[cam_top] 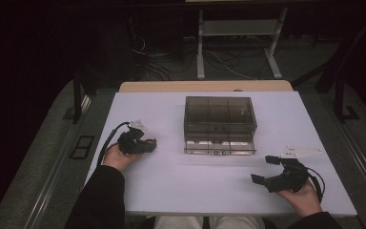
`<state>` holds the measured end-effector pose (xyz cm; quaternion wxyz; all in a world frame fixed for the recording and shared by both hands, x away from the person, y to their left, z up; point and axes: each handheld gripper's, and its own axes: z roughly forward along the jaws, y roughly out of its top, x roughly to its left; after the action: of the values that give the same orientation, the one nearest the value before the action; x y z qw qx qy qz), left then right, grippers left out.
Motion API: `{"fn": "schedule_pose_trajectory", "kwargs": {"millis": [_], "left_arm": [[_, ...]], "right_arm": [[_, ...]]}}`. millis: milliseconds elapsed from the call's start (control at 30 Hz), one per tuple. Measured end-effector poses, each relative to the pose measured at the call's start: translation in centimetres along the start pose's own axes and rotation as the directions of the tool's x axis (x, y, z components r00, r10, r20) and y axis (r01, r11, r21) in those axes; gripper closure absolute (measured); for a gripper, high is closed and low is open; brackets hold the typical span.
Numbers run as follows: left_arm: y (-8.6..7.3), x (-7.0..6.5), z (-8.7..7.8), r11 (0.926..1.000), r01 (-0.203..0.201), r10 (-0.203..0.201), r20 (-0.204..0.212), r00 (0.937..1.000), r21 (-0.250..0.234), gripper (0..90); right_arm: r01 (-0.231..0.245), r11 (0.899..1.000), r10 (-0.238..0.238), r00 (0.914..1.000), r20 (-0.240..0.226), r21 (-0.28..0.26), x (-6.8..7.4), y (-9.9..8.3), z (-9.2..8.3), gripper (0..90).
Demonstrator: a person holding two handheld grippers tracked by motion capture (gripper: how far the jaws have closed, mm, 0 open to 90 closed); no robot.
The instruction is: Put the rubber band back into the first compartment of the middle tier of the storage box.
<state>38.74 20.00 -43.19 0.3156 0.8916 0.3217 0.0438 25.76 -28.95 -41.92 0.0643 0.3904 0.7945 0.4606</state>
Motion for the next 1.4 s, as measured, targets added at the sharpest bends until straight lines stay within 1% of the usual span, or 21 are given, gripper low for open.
{"fn": "schedule_pose_trajectory", "kwargs": {"millis": [100,133,200,233,267,400,433,667,767,833,867,900,933,1033,1200,1267,1400], "left_arm": [[-0.1,0.0,-0.4,0.9998,0.014,-0.014,0.004,0.9999,-0.013,84.4],[-0.2,0.0,-0.5,0.9995,0.021,-0.021,0.004,0.9998,-0.024,84.4],[-0.3,0.0,-0.8,0.9990,0.033,-0.033,0.004,0.9995,-0.030,84.5],[-0.4,0.1,-1.0,0.9990,0.030,-0.030,0.003,0.9996,-0.033,84.5],[-0.5,0.1,-1.1,0.9984,0.039,-0.039,0.005,0.9992,-0.040,84.5],[-0.6,0.1,-1.9,0.9970,0.049,-0.049,0.004,0.9988,-0.059,84.5],[-0.7,0.0,-2.1,0.9962,0.059,-0.058,0.006,0.9983,-0.065,84.5],[-0.5,-0.2,-3.3,0.9920,0.062,-0.061,0.017,0.9980,-0.110,84.5],[-0.4,-0.4,-3.7,0.9916,0.056,-0.054,0.021,0.9983,-0.116,84.5],[-0.2,-0.6,-4.0,0.9898,0.065,-0.062,0.028,0.9977,-0.127,84.6],[-0.1,-0.6,-4.1,0.9894,0.059,-0.055,0.031,0.9980,-0.133,84.6],[0.0,-0.8,-4.3,0.9888,0.062,-0.058,0.034,0.9978,-0.136,84.6],[0.2,-0.8,-4.4,0.9892,0.044,-0.039,0.035,0.9986,-0.140,84.6],[0.5,-1.2,-4.7,0.9871,0.045,-0.039,0.045,0.9982,-0.153,84.6],[1.2,-1.8,-5.3,0.9850,0.023,-0.014,0.054,0.9984,-0.171,84.6],[1.5,-1.9,-5.6,0.9844,0.002,0.008,0.052,0.9986,-0.176,84.6],[2.0,-2.2,-6.0,0.9804,-0.008,0.020,0.059,0.9981,-0.197,84.6]], "right_arm": [[-0.009,1.000,0.009,1.0000,0.004,0.000,0.0,0.0,-0.1,0.1],[-0.009,1.000,0.009,0.9999,0.006,-0.001,0.1,0.0,-0.1,0.1],[-0.004,1.000,0.004,1.0000,0.007,-0.005,0.0,-0.1,-0.2,0.1],[-0.006,1.000,0.006,1.0000,0.008,-0.005,0.0,-0.1,-0.2,0.1],[-0.008,1.000,0.008,0.9999,0.008,-0.005,0.0,-0.1,-0.3,0.1],[-0.009,1.000,0.009,0.9999,0.010,-0.006,0.0,-0.1,-0.3,0.1],[-0.009,1.000,0.009,0.9999,0.010,-0.007,0.0,-0.1,-0.3,0.1],[-0.007,1.000,0.007,0.9999,0.011,-0.006,0.0,-0.1,-0.2,0.1],[-0.006,1.000,0.006,0.9999,0.011,-0.006,0.1,-0.1,-0.2,0.1],[-0.006,1.000,0.006,0.9999,0.011,-0.006,0.1,-0.1,-0.2,0.1],[-0.006,1.000,0.006,0.9999,0.010,-0.005,0.1,-0.1,-0.2,0.1],[-0.006,1.000,0.006,0.9999,0.010,-0.005,0.1,-0.1,-0.2,0.1],[-0.006,1.000,0.006,0.9999,0.010,-0.005,0.1,-0.1,-0.2,0.1],[-0.008,1.000,0.008,0.9999,0.009,-0.005,0.1,-0.1,-0.2,0.1],[-0.007,1.000,0.007,0.9999,0.010,-0.004,0.1,-0.1,-0.2,0.1],[-0.009,1.000,0.009,0.9999,0.009,-0.004,0.1,-0.1,-0.2,0.1],[-0.008,1.000,0.008,0.9999,0.010,-0.003,0.1,-0.1,-0.2,0.1]]}}
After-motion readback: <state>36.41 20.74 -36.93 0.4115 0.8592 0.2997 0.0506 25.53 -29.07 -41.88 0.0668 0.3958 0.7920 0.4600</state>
